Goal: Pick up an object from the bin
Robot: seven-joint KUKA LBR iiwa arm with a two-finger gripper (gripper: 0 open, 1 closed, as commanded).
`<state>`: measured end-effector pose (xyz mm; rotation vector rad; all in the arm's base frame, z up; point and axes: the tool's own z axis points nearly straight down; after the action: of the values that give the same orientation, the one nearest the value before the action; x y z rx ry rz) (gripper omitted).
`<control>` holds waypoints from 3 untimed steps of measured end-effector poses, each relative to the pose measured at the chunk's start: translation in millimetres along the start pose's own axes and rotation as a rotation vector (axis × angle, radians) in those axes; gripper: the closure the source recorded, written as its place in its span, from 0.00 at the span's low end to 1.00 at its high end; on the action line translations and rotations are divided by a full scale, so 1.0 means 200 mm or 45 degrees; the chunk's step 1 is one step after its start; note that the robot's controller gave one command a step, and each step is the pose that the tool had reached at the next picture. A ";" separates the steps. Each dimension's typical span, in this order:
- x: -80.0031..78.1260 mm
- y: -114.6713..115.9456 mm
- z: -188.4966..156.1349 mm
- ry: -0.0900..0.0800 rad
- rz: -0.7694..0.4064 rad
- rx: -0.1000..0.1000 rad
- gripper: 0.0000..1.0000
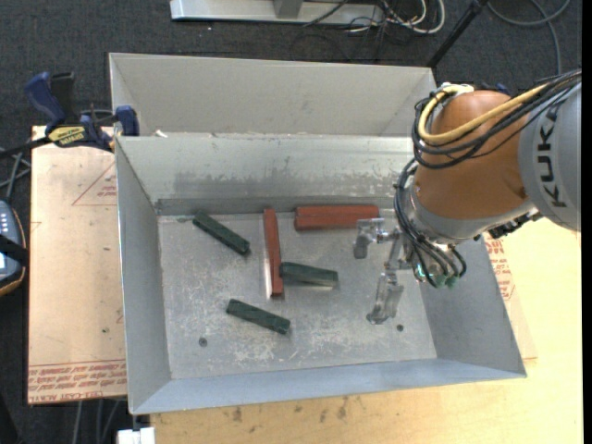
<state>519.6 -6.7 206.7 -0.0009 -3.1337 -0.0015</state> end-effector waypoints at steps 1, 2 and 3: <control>-0.01 0.00 -0.02 -0.011 0.000 0.000 0.00; -0.03 0.00 -0.01 -0.014 -0.003 0.000 0.00; 0.01 0.00 0.20 -0.007 -0.294 0.000 0.00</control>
Offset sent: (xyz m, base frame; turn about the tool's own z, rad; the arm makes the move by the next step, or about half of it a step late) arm 0.0898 0.0448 -0.1296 -0.1122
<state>517.0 -5.7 167.4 0.3604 -3.1187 -0.0033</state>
